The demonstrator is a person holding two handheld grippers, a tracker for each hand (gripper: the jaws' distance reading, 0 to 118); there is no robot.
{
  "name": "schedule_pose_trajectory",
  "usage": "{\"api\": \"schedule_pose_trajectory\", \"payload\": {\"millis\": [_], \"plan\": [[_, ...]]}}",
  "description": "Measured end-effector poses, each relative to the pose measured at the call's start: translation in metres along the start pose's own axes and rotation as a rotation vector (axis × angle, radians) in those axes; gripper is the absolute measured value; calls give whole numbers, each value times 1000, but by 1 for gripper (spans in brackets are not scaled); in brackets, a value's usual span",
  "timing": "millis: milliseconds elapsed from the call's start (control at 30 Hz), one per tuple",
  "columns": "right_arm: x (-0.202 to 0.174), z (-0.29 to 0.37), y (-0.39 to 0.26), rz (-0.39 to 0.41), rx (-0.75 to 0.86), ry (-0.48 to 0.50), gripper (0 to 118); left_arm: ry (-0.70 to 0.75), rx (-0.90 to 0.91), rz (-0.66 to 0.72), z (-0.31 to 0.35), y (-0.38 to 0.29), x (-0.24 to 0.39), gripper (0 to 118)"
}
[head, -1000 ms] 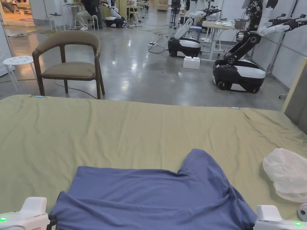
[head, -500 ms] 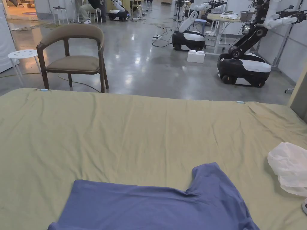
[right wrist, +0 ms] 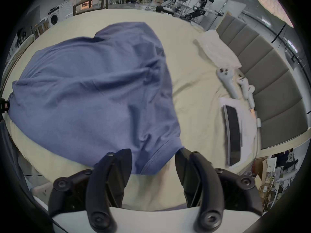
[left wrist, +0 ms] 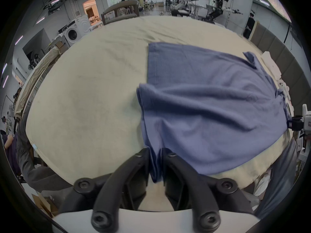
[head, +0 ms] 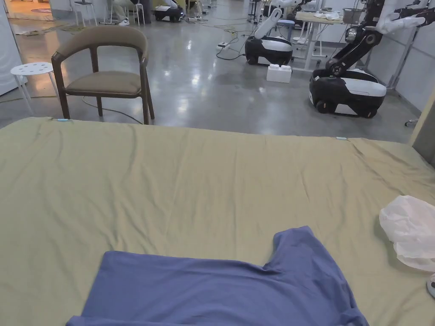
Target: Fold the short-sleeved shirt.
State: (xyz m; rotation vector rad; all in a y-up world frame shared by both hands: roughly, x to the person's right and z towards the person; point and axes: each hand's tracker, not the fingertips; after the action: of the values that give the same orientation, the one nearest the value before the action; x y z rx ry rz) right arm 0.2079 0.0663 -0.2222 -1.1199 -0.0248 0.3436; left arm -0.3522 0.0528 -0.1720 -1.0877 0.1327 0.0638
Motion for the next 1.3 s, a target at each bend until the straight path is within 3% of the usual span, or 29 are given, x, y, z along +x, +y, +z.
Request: {"api": "schedule_pose_trajectory", "payload": {"millis": [167,433,667,733,867,900,1133,1300], "plan": [[5,52,22,-114,239,-13,61,-40,215,2,25,20,0,53],[-18,91,76,-244,685,56,61,45,615,-8,66,73,39,53],[-56,110,120,-249,950,50,59,120,869,7,98,106,74,52],[-61,116,126,-267,1014,54,50,146,911,-3,104,110,81,48],[-64,128,132,-290,1087,53,8,147,972,-9,114,113,87,5],[-63,130,133,-298,1102,54,5,149,978,-7,116,114,86,0],[-64,132,135,-261,1123,42,0,148,984,-28,115,111,76,0],[-63,117,137,-266,1073,54,0,62,734,5,73,138,37,0]]}}
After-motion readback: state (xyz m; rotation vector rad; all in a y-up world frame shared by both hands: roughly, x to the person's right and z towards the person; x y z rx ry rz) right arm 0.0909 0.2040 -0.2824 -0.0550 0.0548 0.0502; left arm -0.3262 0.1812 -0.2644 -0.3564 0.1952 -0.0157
